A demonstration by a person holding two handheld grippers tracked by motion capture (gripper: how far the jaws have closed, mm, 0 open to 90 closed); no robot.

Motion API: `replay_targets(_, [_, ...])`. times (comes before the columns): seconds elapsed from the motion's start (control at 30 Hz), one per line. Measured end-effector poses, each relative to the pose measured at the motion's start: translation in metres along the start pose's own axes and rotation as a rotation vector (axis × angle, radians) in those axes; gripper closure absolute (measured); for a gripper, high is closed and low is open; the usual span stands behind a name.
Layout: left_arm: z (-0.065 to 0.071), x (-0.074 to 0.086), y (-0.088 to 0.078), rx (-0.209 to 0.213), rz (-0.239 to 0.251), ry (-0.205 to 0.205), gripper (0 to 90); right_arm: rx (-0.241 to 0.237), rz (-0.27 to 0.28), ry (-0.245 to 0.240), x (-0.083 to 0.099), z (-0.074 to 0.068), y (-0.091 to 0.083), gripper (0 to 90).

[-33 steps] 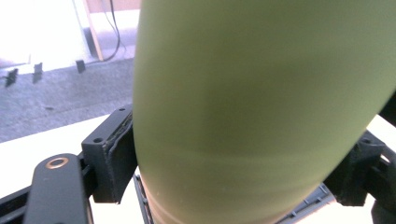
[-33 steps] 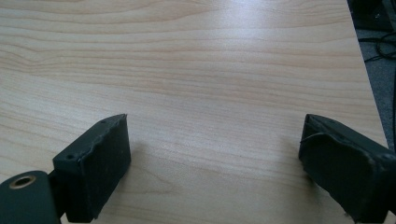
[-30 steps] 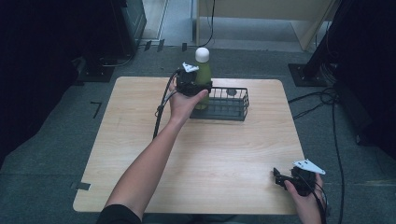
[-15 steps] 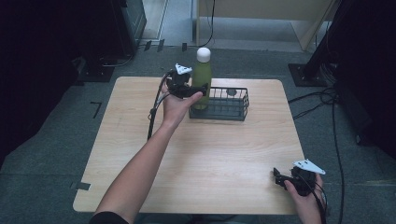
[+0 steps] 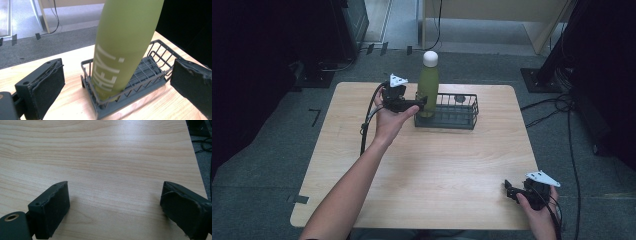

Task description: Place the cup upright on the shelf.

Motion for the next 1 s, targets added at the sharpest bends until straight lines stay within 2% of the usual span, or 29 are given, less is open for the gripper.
replay_targets(0.33, [-0.013, 0.022, -0.020, 0.013, 0.004, -0.004, 0.0, 0.000, 0.000, 0.000, 0.000, 0.000, 0.000, 8.4])
replay_targets(0.53, [-0.022, 0.037, -0.033, 0.013, 0.004, -0.020, 0.0, 0.000, 0.000, 0.000, 0.000, 0.000, 0.000, 8.4])
replay_targets(0.9, [-0.041, 0.072, -0.055, 0.012, -0.001, -0.055, 0.0, 0.000, 0.000, 0.000, 0.000, 0.000, 0.000, 8.4])
replay_targets(1.0, [-0.046, 0.082, -0.060, 0.006, -0.005, -0.053, 0.0, 0.000, 0.000, 0.000, 0.000, 0.000, 0.000, 8.4])
Point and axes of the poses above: each handheld gripper's, and its own axes: y roughly forward along the jaws, x roughly out of its underside, z roughly to its right, the point moved 2 cm from there along y, roughly forward along the jaws, and after that the axes turned 11 degrees about -x, right-handed, at the moved point
